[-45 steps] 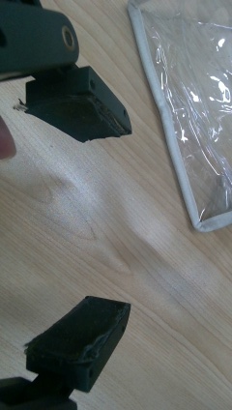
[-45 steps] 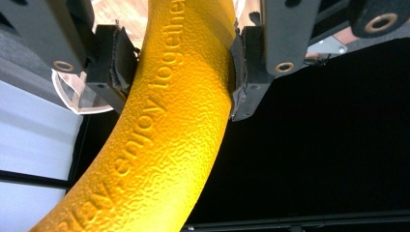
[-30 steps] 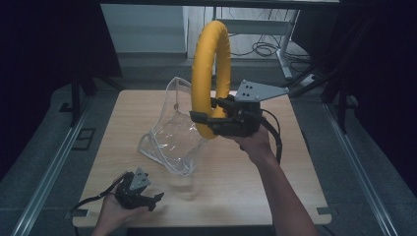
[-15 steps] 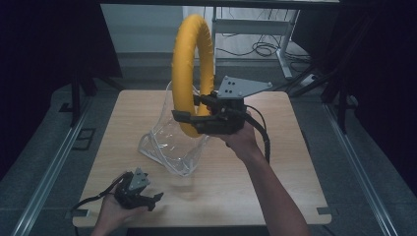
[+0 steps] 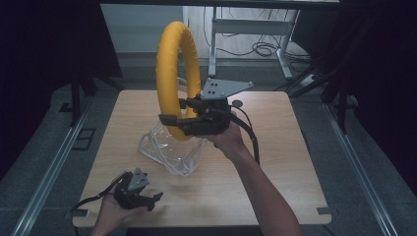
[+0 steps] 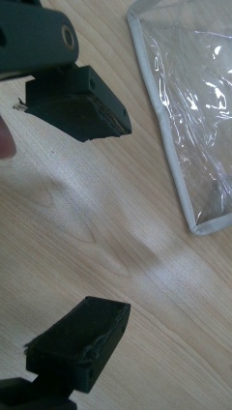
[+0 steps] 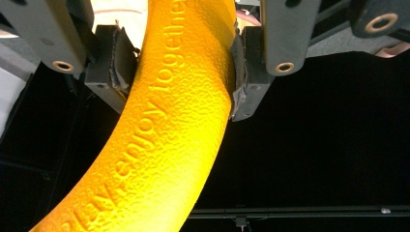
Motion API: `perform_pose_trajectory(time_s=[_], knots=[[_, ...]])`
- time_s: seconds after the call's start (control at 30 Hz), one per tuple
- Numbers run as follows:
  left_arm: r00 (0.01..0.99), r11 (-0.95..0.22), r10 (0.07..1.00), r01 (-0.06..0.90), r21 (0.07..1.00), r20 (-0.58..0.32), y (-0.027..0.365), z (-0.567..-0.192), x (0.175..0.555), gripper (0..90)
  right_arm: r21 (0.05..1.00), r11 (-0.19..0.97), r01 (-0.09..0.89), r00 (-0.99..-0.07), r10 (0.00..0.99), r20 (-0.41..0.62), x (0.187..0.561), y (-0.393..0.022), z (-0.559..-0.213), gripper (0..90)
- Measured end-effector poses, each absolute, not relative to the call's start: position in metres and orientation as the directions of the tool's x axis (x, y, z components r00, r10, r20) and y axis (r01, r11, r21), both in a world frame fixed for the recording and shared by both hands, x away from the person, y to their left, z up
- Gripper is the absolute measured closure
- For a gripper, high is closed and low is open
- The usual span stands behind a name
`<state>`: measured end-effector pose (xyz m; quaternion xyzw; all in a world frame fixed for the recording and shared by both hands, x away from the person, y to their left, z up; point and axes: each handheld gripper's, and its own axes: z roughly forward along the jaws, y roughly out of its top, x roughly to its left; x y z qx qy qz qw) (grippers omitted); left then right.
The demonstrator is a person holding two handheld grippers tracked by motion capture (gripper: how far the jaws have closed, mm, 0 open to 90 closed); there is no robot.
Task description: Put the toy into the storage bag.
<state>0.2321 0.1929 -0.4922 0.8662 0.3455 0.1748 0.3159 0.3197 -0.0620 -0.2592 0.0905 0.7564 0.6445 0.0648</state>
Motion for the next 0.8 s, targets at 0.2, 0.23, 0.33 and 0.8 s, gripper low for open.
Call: perform_pose_trajectory(time_s=[0.2,0.23,0.33,0.8], knots=[[0.703,-0.564,0.706,0.488,0.666,0.084,0.193,-0.493,0.232,15.4,0.987,0.141,0.08,-0.98,0.189,0.053,0.326,-0.057,-0.267,48.5],[0.702,-0.563,0.707,0.488,0.667,0.082,0.192,-0.493,0.232,15.4,0.986,0.145,0.086,-0.981,0.184,0.059,0.327,-0.055,-0.269,48.5],[0.704,-0.565,0.705,0.488,0.665,0.083,0.192,-0.493,0.232,15.5,0.983,0.154,0.098,-0.981,0.18,0.07,0.328,-0.052,-0.273,48.5],[0.705,-0.567,0.705,0.489,0.663,0.083,0.191,-0.494,0.232,15.3,0.974,0.168,0.15,-0.979,0.167,0.122,0.336,-0.047,-0.293,48.4]])
